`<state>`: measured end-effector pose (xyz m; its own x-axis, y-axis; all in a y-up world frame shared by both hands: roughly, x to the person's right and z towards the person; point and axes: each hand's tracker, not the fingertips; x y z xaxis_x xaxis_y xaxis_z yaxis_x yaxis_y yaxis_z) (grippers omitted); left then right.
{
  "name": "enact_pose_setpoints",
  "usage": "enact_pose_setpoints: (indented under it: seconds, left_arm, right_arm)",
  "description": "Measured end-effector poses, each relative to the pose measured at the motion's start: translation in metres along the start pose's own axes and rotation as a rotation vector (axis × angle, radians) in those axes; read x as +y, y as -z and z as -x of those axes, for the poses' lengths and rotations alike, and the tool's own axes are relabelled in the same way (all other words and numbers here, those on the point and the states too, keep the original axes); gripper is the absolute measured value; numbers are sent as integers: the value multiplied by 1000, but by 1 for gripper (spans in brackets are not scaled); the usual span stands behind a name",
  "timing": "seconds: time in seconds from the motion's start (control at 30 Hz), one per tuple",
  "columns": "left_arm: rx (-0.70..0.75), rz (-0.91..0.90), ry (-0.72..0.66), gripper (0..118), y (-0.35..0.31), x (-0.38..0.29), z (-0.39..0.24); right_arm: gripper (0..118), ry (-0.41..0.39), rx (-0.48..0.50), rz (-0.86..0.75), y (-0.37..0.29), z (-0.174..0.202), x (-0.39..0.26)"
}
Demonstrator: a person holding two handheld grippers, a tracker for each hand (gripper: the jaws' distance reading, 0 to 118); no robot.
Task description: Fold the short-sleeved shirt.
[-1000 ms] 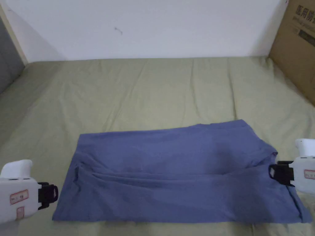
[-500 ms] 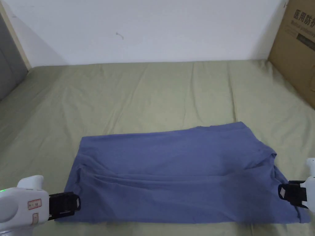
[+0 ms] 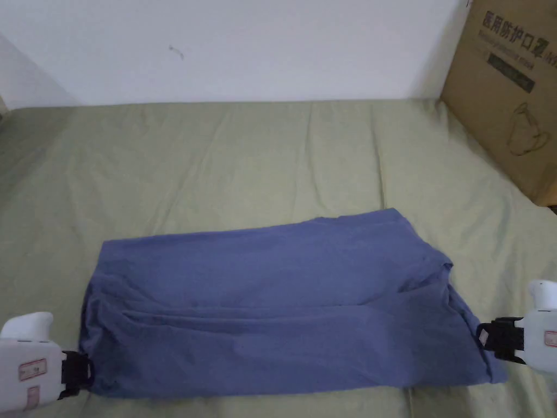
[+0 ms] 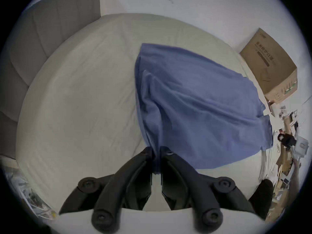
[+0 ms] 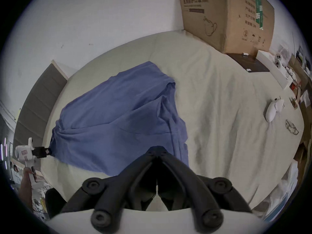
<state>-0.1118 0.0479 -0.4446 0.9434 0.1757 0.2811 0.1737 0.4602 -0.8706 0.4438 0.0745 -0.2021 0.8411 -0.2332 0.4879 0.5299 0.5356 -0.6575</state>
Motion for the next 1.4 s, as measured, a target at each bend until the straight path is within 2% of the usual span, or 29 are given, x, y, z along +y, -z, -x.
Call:
enact_pose_setpoints:
  seconds: [0.03,0.07,0.1,0.13,0.17,0.23,0.33,0.43,0.47,0.5,0.53,0.57,0.63,0.67,0.7,0.73,0.77,0.97,1.1,1.23,1.33,1.4]
  left_arm:
    - [6,-13,7,8,-5,2,0]
    - [8,-20,7,8,-9,3,1]
    - [13,-26,9,8,-13,5,2]
    - [17,-30,12,8,-16,6,2]
    - [20,-32,14,8,-18,7,4]
    - [20,-36,5,8,-21,7,8]
    - [-16,-36,-65,8,-23,6,12]
    - [-8,-37,-57,8,-23,4,9]
    - [-2,-34,-46,8,-22,3,8]
    - [2,-25,-32,8,-20,3,7]
    - [5,-18,-27,8,-18,3,8]
    - [4,-12,-26,8,-17,3,7]
    - [3,-6,-26,8,-16,2,7]
    - [4,-7,-27,8,-16,2,7]
    - [6,-11,-27,8,-17,1,7]
    - [4,-15,-29,8,-17,1,7]
    - [3,-18,-33,8,-18,1,6]
    - [-15,-41,-38,8,-36,0,10]
    - [-21,-51,-22,8,-54,-6,16]
    - [-32,-42,-20,8,-77,-25,27]
    - [-40,19,-14,8,-87,-49,34]
    - [-31,69,-9,8,-86,-66,39]
  right_arm:
    - [4,9,-2,-1,1,-3,1]
    - [34,14,-2,0,3,-6,3]
    - [74,15,-2,2,7,-10,5]
    - [106,13,-3,11,13,-13,7]
    - [117,1,-2,49,21,-17,9]
    - [116,-7,-17,48,34,-25,8]
    - [115,-14,-103,138,51,-33,11]
    - [112,60,-65,212,63,-46,9]
    - [98,81,-59,252,65,-48,8]
    - [74,98,-57,283,66,-49,7]
    - [55,64,-101,277,63,-45,7]
    - [47,4,-88,250,62,-43,9]
    - [15,-108,-103,253,58,-30,13]
    - [10,-181,-154,241,54,-23,13]
    - [4,-226,-150,234,50,-16,12]
    - [4,-208,-76,237,46,-14,11]
    - [4,-195,-52,244,42,-11,12]
    - [4,-212,-55,179,7,-10,13]
    - [4,-98,-15,150,-28,-26,3]
    - [4,-39,-11,157,-58,-44,-25]
    - [4,53,45,199,-71,-55,-54]
    - [4,83,69,250,-67,-63,-68]
